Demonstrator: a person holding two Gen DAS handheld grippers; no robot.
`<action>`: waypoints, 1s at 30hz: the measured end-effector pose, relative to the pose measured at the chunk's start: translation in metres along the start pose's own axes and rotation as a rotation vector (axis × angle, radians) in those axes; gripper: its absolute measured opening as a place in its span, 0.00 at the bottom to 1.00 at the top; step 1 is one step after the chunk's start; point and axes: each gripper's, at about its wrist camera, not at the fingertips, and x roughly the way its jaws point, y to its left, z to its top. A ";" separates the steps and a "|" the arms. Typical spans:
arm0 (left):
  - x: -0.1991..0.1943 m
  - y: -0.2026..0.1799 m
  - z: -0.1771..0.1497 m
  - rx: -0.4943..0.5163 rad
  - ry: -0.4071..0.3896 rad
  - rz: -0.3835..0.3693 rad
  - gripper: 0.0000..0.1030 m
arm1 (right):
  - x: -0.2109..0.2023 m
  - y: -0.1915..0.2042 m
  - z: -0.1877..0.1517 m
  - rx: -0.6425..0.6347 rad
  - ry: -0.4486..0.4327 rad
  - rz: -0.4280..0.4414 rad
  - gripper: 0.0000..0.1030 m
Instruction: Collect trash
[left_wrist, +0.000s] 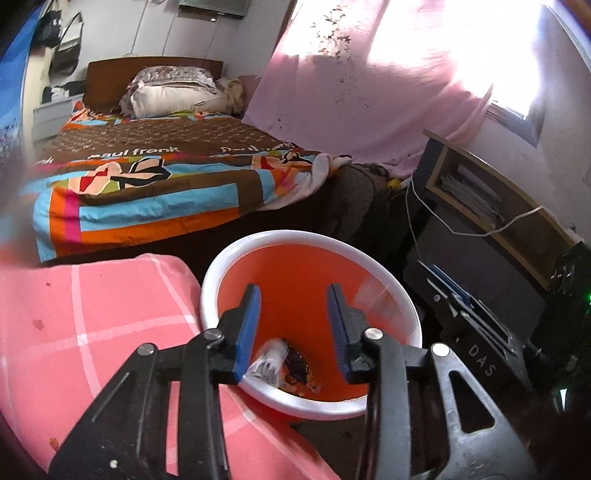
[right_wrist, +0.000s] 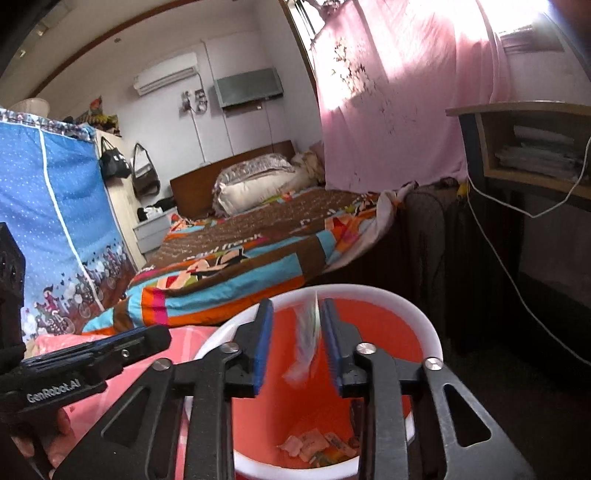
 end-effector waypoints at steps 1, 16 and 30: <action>0.000 0.002 0.000 -0.005 -0.002 0.002 0.42 | 0.000 0.000 -0.001 0.002 0.000 0.001 0.35; -0.043 0.027 -0.002 -0.030 -0.130 0.116 0.84 | -0.011 0.017 0.006 -0.014 -0.056 0.007 0.47; -0.101 0.066 -0.018 -0.065 -0.273 0.319 1.00 | -0.031 0.045 0.010 -0.037 -0.119 0.016 0.88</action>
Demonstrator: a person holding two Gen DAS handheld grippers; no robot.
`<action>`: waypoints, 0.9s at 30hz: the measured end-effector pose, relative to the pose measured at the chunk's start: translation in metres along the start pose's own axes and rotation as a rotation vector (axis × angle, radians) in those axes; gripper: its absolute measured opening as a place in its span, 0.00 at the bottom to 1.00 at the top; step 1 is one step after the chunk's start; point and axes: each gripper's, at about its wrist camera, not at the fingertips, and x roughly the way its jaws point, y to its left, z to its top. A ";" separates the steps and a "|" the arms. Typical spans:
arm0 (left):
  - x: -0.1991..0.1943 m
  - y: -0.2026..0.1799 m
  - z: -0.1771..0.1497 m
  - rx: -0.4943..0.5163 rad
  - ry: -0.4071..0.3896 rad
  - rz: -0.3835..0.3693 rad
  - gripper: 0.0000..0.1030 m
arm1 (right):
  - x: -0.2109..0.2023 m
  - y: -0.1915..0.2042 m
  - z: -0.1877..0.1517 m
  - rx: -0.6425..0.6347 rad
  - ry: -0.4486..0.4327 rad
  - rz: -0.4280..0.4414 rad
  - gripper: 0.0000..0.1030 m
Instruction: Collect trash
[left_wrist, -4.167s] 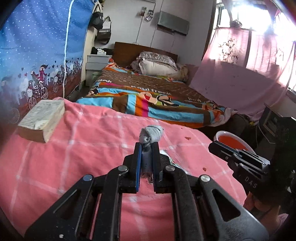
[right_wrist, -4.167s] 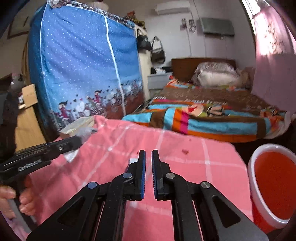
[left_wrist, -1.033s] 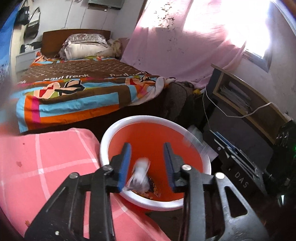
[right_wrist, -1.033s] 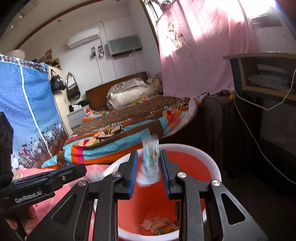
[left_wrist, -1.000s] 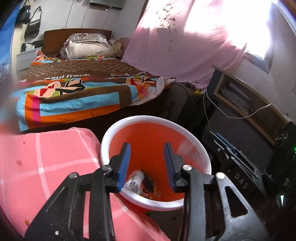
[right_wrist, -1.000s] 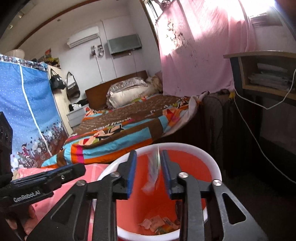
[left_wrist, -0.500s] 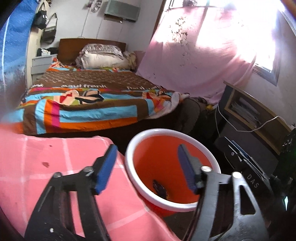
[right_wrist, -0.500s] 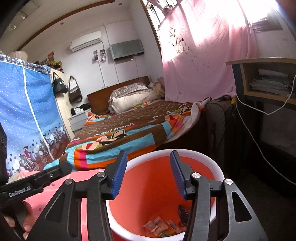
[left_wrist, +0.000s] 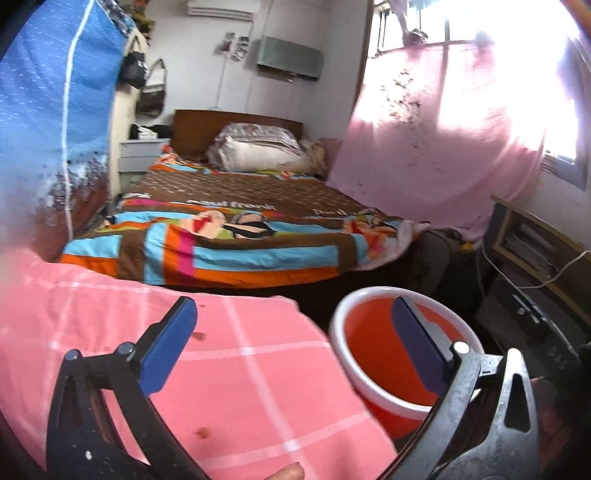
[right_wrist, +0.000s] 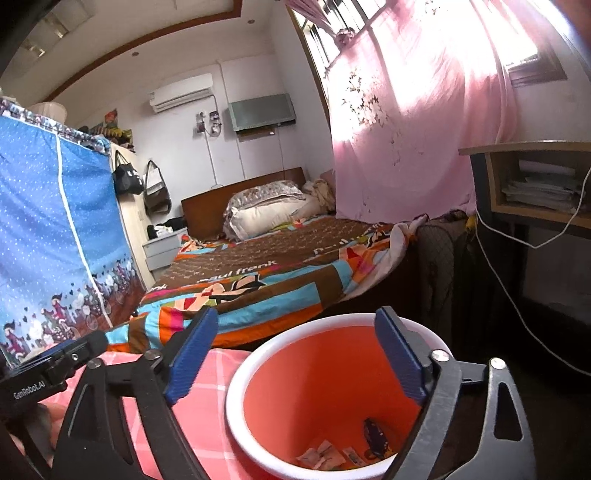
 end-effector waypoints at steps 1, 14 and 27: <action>-0.003 0.003 0.000 -0.005 -0.006 0.009 1.00 | -0.002 0.002 0.000 -0.001 -0.007 0.003 0.93; -0.056 0.054 -0.007 -0.034 -0.081 0.134 1.00 | -0.027 0.034 -0.005 -0.036 -0.086 0.067 1.00; -0.117 0.090 -0.042 -0.068 -0.134 0.229 1.00 | -0.068 0.069 -0.032 -0.150 -0.144 0.120 1.00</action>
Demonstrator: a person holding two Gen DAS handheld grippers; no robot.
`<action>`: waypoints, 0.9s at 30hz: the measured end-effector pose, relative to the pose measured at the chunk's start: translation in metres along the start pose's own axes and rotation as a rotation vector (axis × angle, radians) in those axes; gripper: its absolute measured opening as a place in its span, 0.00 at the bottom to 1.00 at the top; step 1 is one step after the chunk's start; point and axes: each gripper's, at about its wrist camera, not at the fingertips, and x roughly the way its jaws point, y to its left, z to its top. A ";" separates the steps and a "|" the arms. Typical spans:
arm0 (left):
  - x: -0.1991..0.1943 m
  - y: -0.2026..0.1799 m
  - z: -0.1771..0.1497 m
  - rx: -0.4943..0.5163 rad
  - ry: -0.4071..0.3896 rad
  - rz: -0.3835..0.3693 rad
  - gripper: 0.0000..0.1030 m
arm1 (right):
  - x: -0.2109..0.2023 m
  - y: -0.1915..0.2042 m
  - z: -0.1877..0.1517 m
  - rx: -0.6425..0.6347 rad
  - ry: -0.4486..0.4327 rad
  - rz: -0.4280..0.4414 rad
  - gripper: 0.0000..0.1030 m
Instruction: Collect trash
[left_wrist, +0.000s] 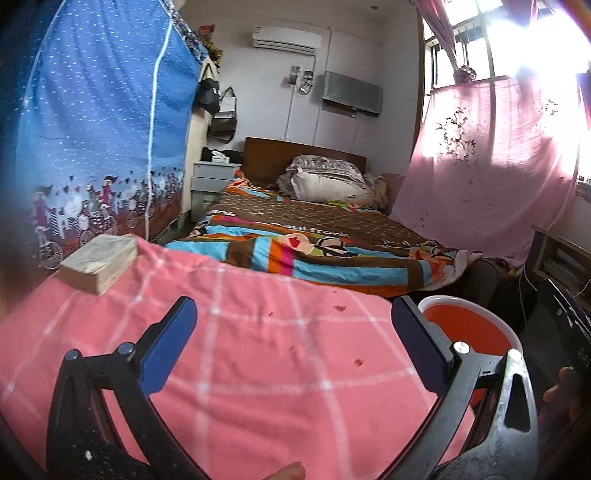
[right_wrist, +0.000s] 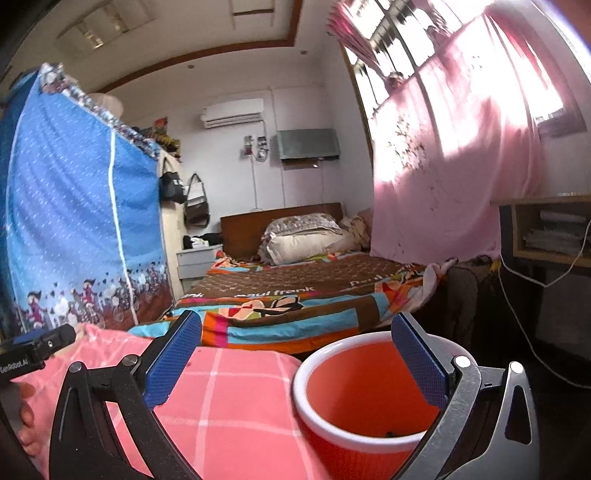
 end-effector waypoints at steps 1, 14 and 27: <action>-0.004 0.003 -0.003 0.001 -0.002 0.006 1.00 | -0.006 0.005 -0.002 -0.011 -0.003 0.007 1.00; -0.065 0.037 -0.048 0.023 -0.042 0.071 1.00 | -0.063 0.035 -0.040 -0.059 -0.005 0.045 1.00; -0.084 0.055 -0.080 0.056 -0.053 0.095 1.00 | -0.079 0.055 -0.069 -0.090 0.034 0.076 1.00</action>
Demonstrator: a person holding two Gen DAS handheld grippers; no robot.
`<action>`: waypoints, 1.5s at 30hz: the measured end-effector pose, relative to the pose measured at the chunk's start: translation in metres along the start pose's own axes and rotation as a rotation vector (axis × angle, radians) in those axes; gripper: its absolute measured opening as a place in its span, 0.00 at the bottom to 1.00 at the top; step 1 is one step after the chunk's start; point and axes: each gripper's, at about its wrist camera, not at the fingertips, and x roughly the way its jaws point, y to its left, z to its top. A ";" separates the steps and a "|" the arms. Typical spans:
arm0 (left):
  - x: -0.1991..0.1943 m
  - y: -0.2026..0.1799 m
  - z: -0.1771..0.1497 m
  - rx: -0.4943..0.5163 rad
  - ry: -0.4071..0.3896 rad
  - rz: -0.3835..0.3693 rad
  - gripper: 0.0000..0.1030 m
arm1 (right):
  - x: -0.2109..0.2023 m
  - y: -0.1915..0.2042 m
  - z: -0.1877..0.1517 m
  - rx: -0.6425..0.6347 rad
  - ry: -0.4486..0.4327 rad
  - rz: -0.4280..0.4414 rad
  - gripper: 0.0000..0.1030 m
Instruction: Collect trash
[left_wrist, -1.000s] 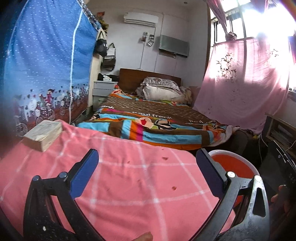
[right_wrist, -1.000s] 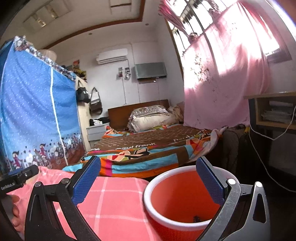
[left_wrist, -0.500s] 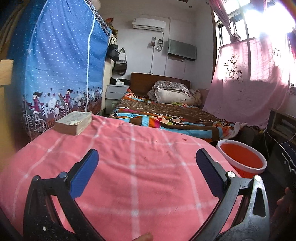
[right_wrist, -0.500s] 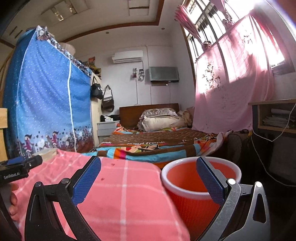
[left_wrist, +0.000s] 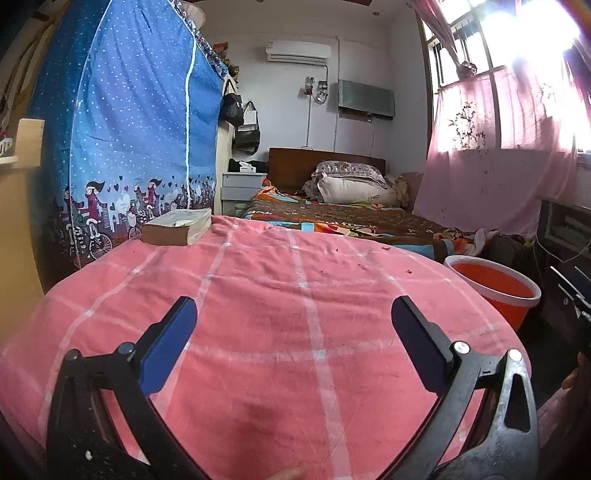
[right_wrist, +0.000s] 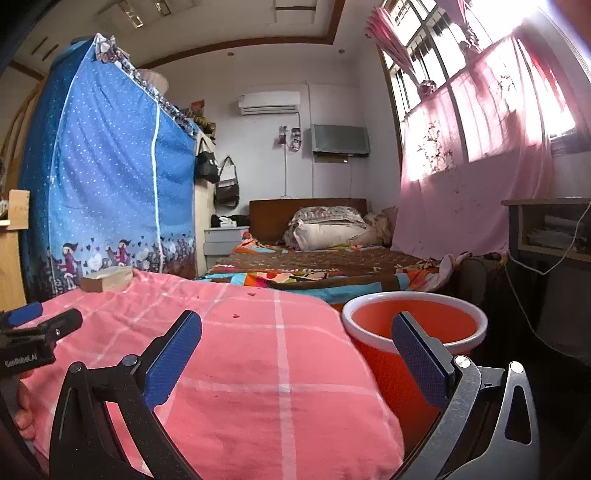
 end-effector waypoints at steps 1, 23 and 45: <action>0.000 0.000 0.000 -0.002 0.001 0.000 1.00 | 0.001 0.001 -0.001 0.000 0.008 -0.001 1.00; 0.002 0.004 -0.004 -0.013 0.017 0.012 1.00 | 0.009 0.001 -0.010 0.011 0.045 0.015 1.00; 0.002 0.005 -0.004 -0.015 0.017 0.012 1.00 | 0.010 0.001 -0.011 0.019 0.049 0.015 1.00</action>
